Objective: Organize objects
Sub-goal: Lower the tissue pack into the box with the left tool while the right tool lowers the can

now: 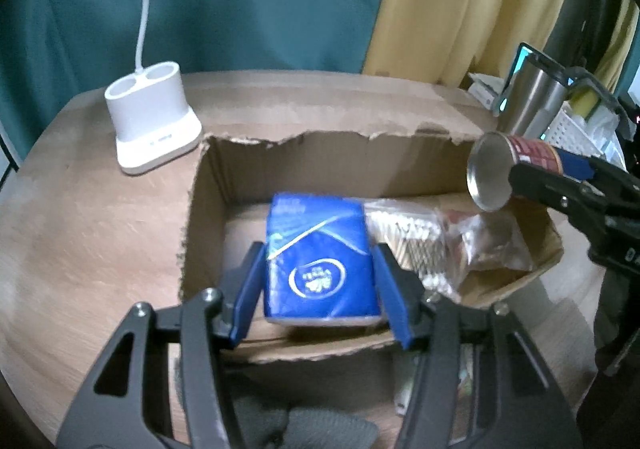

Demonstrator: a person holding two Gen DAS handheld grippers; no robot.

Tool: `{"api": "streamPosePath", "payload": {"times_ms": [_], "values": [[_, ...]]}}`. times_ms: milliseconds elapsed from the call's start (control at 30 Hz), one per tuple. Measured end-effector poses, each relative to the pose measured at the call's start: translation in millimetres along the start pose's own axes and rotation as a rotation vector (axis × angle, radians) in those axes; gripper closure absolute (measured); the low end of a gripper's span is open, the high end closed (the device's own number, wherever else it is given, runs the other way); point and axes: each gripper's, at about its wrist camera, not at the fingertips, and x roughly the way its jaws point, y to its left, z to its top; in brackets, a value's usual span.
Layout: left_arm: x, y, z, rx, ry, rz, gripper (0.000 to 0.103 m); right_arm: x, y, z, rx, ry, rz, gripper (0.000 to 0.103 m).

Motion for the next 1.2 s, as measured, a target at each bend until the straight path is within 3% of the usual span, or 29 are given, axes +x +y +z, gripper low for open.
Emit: {"api": "streamPosePath", "payload": {"times_ms": [367,667,800,1200], "values": [[3.6,-1.6,1.7,0.001,0.009,0.0,0.045,22.8,-9.2,2.2,0.009,0.028,0.016,0.027],[-12.0,-4.5,-2.6,0.044,-0.104,-0.013,0.036,20.3,-11.5,-2.5,0.002,0.011,-0.044,0.026],[-17.3,-0.7,-3.6,0.035,-0.108,-0.03,0.029,16.9,-13.2,-3.5,0.018,0.012,-0.065,0.026],[-37.5,6.8,-12.7,0.031,-0.141,-0.027,0.028,-6.6,-3.4,-13.5,0.031,0.007,-0.096,0.026]]}}
